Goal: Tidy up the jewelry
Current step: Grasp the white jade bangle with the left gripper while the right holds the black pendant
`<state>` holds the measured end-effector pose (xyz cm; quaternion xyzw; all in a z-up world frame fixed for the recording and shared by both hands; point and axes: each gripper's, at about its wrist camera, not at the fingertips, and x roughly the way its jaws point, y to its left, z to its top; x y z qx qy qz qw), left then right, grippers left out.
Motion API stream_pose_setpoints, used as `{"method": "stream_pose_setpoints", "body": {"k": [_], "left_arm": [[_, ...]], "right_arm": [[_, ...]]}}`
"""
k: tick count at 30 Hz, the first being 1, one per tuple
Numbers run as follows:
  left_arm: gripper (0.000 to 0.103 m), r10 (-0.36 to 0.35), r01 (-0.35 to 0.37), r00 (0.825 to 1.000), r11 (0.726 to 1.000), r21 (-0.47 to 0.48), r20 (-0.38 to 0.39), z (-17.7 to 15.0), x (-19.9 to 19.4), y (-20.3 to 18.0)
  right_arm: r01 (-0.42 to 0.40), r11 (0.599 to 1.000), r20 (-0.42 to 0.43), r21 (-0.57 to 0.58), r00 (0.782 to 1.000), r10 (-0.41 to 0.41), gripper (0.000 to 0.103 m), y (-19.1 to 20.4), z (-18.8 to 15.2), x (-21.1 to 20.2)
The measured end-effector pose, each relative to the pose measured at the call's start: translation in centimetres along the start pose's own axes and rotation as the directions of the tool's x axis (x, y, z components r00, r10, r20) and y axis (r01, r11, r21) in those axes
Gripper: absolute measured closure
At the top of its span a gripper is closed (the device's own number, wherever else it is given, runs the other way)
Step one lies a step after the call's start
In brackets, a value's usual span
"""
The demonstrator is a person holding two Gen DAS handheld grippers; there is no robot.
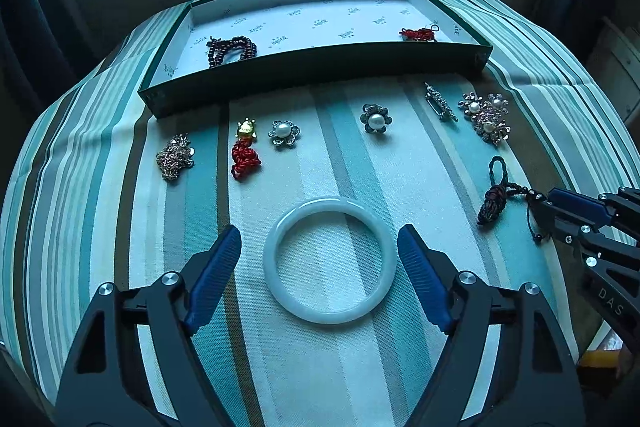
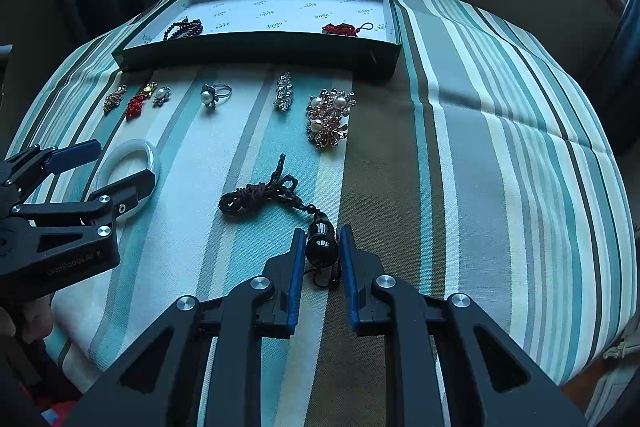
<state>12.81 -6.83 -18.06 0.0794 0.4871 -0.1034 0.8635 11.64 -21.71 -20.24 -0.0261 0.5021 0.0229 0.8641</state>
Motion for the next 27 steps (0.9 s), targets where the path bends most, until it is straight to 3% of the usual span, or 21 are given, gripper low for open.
{"method": "stream_pose_setpoints", "body": {"k": [5, 7, 21, 27], "left_arm": [[0.023, 0.015, -0.015, 1.0, 0.999, 0.038, 0.001, -0.4, 0.1, -0.4], [0.032, -0.006, 0.006, 1.0, 0.999, 0.043, -0.003, -0.7, 0.2, -0.4], [0.032, -0.004, 0.003, 1.0, 0.998, 0.055, 0.017, -1.0, -0.5, -0.1], [0.032, -0.004, 0.001, 0.999, 0.998, 0.057, 0.041, -0.5, -1.3, 0.0]], "right_arm": [[-0.002, 1.0, 0.0, 0.007, 1.0, 0.002, 0.085, -0.2, 0.0, 0.1], [-0.002, 1.0, -0.001, 0.006, 1.0, 0.002, 0.085, -0.2, 0.0, 0.2], [-0.02, 1.0, 0.012, 0.015, 1.0, 0.02, 0.085, -0.3, 0.2, 0.1], [-0.067, 0.997, 0.063, 0.037, 0.996, 0.064, 0.085, -0.2, 0.8, -1.1]]}}
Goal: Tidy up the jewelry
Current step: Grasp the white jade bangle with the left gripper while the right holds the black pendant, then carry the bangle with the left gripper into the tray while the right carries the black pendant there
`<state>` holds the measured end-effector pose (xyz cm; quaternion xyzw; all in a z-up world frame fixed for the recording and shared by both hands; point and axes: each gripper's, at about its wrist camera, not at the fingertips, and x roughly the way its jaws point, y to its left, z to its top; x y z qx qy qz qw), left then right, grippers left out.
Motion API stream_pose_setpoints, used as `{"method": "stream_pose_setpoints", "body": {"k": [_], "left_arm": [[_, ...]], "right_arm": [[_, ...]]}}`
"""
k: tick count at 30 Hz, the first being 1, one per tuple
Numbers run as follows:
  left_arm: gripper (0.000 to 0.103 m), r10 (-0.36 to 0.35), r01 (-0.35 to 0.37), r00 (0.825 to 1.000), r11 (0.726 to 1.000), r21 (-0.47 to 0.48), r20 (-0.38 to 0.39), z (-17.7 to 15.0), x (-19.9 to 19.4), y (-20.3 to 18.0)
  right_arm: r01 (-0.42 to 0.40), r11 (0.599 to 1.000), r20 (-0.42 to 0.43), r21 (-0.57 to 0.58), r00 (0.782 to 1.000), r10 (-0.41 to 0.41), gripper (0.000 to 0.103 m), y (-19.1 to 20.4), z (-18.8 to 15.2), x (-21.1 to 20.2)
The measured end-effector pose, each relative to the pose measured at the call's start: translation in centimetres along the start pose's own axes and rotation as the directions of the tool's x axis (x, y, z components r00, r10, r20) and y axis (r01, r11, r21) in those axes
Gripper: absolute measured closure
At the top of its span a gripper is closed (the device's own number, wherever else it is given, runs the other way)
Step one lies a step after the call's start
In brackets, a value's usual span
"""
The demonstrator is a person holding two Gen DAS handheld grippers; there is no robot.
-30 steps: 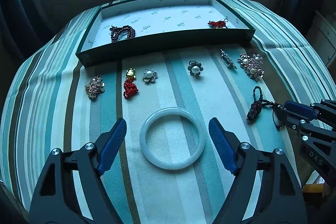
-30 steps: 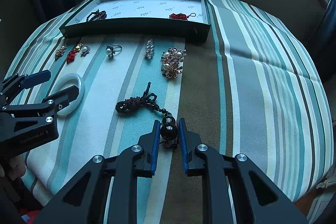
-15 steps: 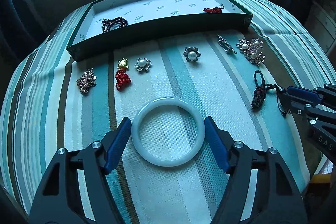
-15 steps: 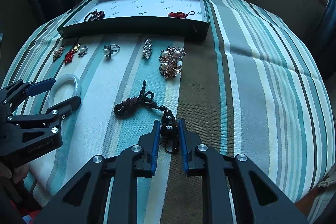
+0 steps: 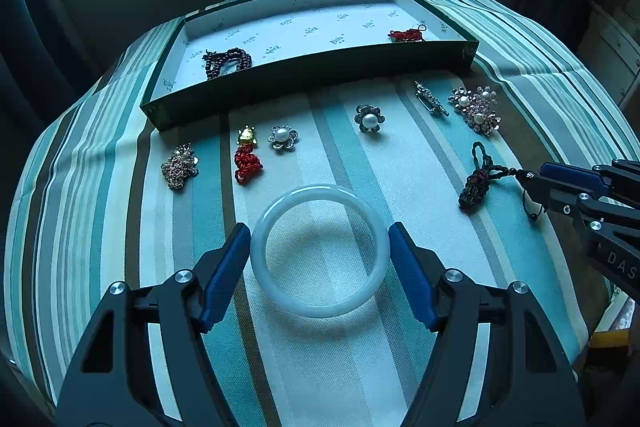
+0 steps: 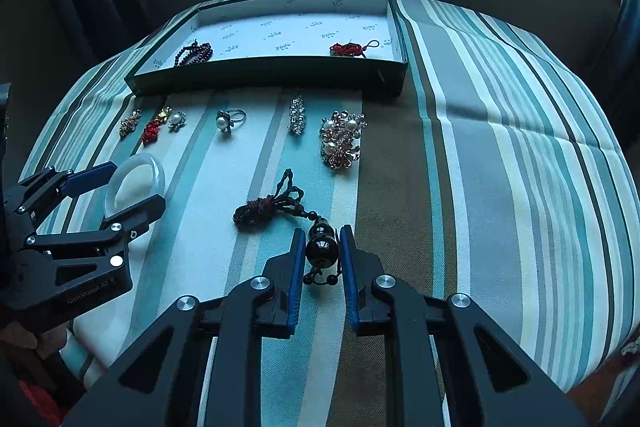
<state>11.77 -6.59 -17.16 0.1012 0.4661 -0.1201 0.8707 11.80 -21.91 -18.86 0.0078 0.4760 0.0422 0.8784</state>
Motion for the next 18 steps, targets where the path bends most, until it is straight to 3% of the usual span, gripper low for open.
{"method": "stream_pose_setpoints", "body": {"k": [18], "left_arm": [[0.032, 0.005, -0.003, 0.996, 1.0, -0.028, 0.085, 3.6, -1.8, 1.5]], "right_arm": [[-0.082, 0.997, 0.147, 0.002, 0.986, 0.081, 0.085, 1.3, 4.7, -3.0]]}}
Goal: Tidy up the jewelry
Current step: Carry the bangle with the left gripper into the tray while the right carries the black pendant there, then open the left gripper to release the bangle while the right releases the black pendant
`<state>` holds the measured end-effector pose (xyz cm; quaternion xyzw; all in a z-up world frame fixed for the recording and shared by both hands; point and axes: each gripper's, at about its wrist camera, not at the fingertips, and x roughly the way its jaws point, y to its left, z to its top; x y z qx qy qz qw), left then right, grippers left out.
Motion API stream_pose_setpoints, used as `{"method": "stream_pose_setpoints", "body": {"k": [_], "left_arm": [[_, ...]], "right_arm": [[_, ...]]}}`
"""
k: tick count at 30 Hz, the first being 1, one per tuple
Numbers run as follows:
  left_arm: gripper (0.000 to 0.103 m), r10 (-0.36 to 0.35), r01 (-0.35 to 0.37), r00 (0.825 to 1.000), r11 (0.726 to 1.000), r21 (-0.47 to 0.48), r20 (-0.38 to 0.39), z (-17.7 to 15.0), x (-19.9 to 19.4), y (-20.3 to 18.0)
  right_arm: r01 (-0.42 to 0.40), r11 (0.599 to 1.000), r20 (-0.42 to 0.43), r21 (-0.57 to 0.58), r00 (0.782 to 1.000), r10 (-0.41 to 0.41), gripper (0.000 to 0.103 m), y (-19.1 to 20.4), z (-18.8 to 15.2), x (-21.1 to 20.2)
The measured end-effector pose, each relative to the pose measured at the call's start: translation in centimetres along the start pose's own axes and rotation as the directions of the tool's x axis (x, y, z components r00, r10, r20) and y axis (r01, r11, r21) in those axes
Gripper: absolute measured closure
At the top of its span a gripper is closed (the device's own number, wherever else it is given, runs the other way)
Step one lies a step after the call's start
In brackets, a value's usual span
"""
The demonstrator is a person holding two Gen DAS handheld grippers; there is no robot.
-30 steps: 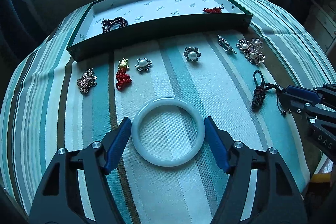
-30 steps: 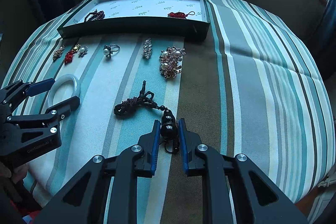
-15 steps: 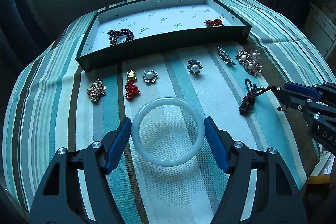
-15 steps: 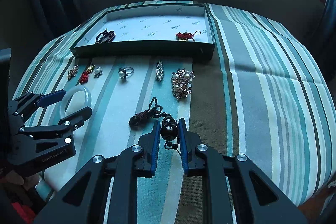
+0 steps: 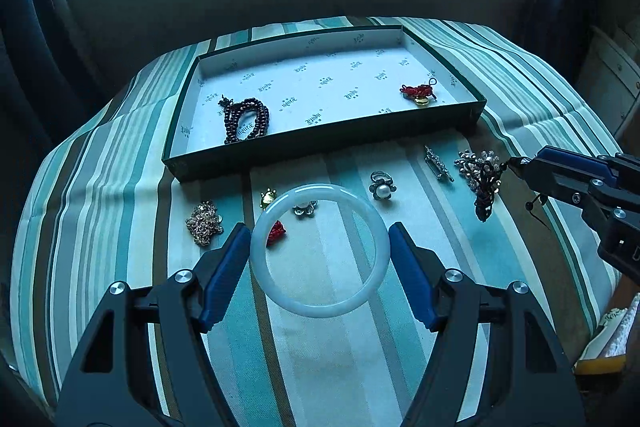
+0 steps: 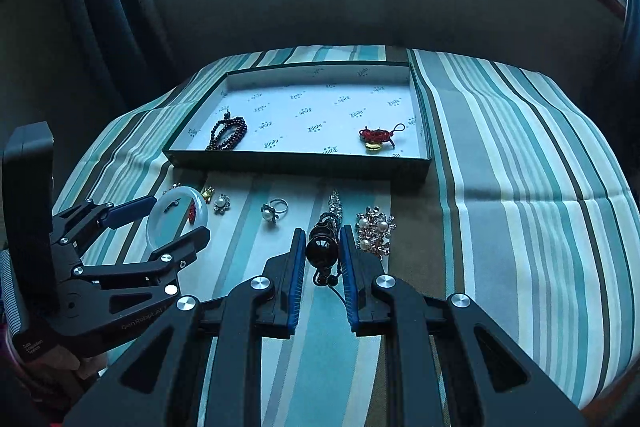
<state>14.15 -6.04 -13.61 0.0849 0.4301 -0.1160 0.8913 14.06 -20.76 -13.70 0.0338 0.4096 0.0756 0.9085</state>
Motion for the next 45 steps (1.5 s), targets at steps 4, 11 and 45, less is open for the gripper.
{"method": "stream_pose_setpoints", "body": {"k": [4, 11, 45], "left_arm": [[0.032, 0.0, 0.001, 1.0, 1.0, -0.009, 0.017, 1.4, 0.3, 0.3], [0.032, 0.006, -0.005, 0.998, 1.0, -0.027, 0.062, 5.5, 1.5, 1.1], [0.032, 0.039, -0.039, 0.999, 0.999, -0.023, -0.031, 10.4, 14.4, 1.2]], "right_arm": [[-0.008, 1.0, 0.037, -0.009, 0.999, 0.008, 0.085, 0.1, 1.7, 0.1], [-0.03, 1.0, 0.087, -0.008, 0.996, 0.031, 0.085, -0.1, 5.6, 1.8], [-0.062, 0.998, -0.042, 0.005, 0.997, 0.063, 0.085, -1.9, 9.3, 14.5]]}}
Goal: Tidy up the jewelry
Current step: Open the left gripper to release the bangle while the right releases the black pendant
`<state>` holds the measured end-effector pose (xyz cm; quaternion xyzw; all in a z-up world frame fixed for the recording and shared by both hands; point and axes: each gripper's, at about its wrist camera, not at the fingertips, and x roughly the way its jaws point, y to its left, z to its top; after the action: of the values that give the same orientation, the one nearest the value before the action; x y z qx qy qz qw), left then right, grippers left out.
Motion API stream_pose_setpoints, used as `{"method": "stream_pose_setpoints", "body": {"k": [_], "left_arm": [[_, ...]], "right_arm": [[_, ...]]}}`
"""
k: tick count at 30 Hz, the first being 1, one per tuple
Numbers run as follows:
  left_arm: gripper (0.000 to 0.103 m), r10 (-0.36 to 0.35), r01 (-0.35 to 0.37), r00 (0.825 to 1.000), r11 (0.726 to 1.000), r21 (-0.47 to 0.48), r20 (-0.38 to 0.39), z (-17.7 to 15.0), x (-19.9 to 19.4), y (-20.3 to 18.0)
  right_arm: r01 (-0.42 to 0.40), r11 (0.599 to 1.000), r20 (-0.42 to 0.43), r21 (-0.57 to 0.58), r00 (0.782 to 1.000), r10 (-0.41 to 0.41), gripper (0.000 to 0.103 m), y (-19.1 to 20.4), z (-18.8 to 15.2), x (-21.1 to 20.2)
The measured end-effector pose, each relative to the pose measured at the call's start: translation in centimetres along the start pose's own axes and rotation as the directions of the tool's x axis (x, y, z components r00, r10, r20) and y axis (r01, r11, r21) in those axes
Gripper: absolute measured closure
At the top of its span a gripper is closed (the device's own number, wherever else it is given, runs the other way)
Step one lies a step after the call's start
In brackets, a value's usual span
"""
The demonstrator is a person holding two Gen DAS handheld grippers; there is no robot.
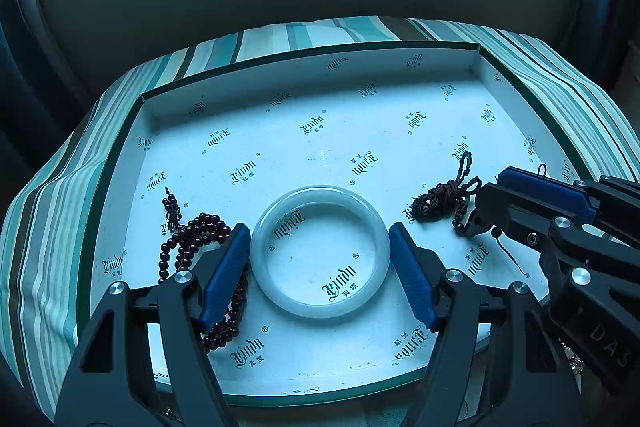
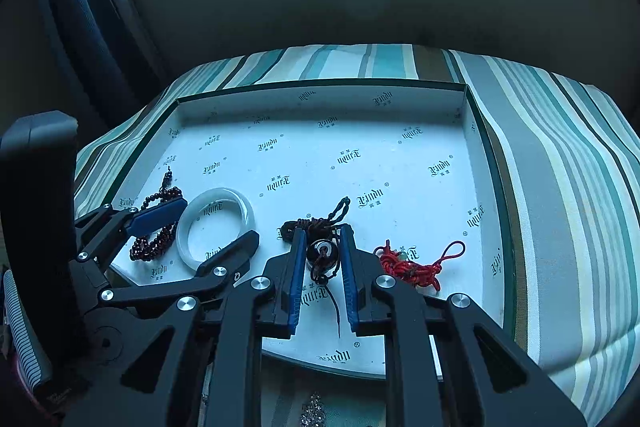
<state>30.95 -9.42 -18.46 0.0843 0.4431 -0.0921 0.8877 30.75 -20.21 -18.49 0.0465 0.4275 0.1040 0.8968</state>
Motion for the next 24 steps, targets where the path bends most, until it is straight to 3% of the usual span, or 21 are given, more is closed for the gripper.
{"method": "stream_pose_setpoints", "body": {"k": [9, 13, 24], "left_arm": [[0.031, 0.001, -0.001, 1.0, 1.0, 0.0, 0.003, -0.1, -0.2, 0.0], [0.025, -0.001, 0.001, 1.0, 1.0, -0.01, 0.003, -0.2, -0.4, 0.2], [0.025, 0.0, 0.0, 1.0, 0.999, -0.033, 0.017, -0.3, -1.7, 0.9]], "right_arm": [[0.0, 1.0, -0.012, 0.004, 1.0, 0.0, 0.084, 0.0, 0.0, 0.0], [0.001, 1.0, -0.014, 0.007, 1.0, -0.001, 0.084, -0.1, 0.1, 0.0], [0.019, 1.0, 0.003, -0.009, 1.0, -0.019, 0.084, 0.3, 0.6, -1.2]]}}
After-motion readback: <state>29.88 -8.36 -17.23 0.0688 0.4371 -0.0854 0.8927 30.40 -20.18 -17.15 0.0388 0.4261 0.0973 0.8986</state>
